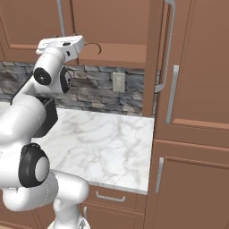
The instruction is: Open the cabinet and move the ladle to the pot. Then close the cabinet.
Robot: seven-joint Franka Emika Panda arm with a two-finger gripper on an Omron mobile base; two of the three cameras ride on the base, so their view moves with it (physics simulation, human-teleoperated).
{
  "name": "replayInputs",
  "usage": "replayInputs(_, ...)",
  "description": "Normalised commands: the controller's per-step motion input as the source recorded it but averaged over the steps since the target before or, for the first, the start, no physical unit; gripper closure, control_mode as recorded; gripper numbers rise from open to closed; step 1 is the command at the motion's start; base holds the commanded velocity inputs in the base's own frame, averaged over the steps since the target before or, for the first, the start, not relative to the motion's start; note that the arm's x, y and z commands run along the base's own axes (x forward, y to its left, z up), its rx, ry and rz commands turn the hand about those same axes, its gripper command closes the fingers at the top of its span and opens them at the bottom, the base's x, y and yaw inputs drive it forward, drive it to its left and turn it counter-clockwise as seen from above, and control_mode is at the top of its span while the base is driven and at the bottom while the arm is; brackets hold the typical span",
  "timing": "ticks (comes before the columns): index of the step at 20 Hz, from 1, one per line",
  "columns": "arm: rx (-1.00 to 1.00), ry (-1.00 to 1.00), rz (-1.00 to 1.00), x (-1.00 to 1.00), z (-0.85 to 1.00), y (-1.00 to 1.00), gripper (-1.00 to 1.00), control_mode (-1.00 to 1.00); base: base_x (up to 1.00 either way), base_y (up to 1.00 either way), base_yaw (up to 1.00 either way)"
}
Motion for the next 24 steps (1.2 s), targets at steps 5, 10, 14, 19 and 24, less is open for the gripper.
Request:
replayInputs(5,0.00,-0.01,0.00,0.01,0.00,0.04,1.00,-1.00,0.00,0.00,0.00)
replayInputs(10,0.00,-0.01,0.00,0.00,0.00,0.00,1.00,-1.00,0.00,0.00,0.00)
replayInputs(14,0.00,0.00,0.00,-0.01,0.00,0.01,1.00,-1.00,0.00,0.00,0.00)
replayInputs(19,0.00,0.00,0.00,0.00,0.00,0.00,1.00,-1.00,0.00,0.00,0.00)
replayInputs(24,0.02,0.07,0.00,-0.40,0.02,0.32,1.00,-1.00,0.00,0.00,0.00)
